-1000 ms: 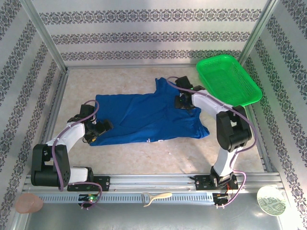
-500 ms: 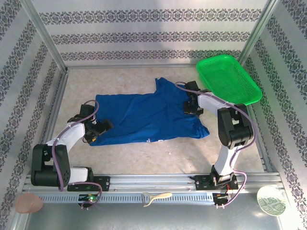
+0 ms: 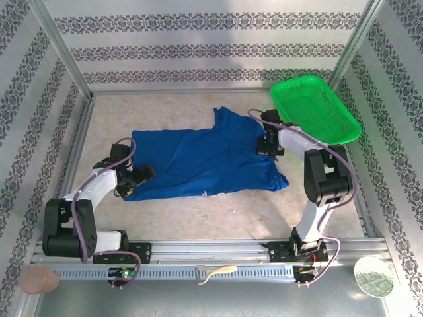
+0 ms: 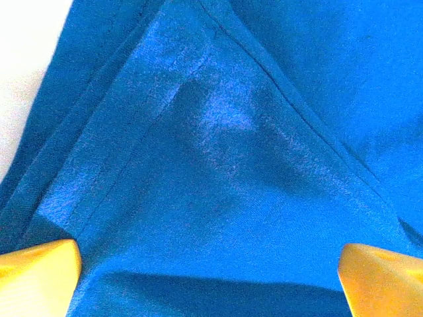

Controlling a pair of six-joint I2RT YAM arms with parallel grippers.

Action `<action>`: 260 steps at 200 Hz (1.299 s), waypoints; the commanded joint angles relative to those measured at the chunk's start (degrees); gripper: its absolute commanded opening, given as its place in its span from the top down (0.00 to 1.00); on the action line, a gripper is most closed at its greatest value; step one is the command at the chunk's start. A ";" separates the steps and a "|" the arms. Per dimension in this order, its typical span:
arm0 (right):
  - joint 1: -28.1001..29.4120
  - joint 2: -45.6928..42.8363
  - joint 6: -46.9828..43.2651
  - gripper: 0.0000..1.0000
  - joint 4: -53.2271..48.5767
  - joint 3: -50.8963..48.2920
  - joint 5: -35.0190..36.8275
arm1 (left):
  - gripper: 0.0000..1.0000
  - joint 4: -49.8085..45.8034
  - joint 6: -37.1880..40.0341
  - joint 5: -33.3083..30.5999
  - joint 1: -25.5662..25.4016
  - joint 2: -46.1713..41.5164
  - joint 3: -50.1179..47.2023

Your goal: Fold the inside-out t-shirt

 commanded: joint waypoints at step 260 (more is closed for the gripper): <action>-9.96 -26.84 6.26 1.00 -6.11 -28.66 -7.27 | 0.00 3.60 -0.24 2.25 -0.39 9.18 3.99</action>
